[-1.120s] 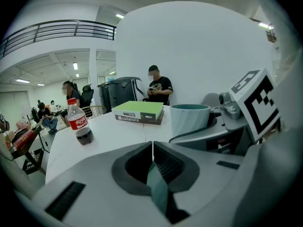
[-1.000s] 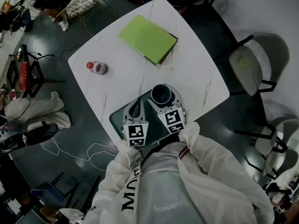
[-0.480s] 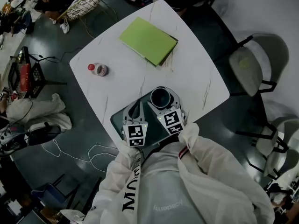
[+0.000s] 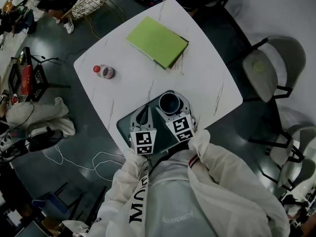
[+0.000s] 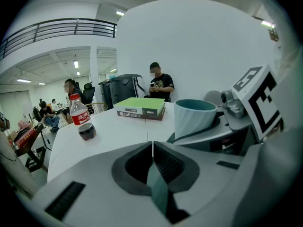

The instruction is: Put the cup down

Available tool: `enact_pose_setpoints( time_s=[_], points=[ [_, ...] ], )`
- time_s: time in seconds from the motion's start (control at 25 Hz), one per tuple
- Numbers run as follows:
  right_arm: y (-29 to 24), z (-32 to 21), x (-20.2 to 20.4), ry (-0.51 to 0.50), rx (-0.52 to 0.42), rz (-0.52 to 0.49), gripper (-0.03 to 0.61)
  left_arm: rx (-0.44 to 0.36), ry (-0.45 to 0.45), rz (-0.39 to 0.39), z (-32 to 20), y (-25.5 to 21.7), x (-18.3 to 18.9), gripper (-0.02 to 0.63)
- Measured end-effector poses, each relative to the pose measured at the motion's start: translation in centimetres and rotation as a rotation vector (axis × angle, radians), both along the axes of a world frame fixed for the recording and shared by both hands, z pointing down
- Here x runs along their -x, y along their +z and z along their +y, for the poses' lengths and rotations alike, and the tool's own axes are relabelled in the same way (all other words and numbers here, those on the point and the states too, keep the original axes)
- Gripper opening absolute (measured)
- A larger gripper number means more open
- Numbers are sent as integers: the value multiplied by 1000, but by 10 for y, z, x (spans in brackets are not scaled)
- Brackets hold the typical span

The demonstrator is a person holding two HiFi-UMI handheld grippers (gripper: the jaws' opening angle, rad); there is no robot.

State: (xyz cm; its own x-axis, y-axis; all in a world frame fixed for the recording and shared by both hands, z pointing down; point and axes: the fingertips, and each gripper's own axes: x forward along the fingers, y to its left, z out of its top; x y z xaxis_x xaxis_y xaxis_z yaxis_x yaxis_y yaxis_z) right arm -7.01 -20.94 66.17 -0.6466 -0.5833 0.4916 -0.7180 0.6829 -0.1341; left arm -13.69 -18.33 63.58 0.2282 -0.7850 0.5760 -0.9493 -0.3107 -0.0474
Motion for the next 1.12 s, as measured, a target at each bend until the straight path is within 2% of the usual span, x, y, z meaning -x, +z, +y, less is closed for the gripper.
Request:
enact_pose_setpoints(
  time_s=[0.64,1.12],
  points=[
    [6,6,-4,-9,14,23,373,15,-3,-7,9,4,-2,14],
    [10,16,-6,-44,44,40,423,15,-4,-13,17,3,-3,14]
  ],
)
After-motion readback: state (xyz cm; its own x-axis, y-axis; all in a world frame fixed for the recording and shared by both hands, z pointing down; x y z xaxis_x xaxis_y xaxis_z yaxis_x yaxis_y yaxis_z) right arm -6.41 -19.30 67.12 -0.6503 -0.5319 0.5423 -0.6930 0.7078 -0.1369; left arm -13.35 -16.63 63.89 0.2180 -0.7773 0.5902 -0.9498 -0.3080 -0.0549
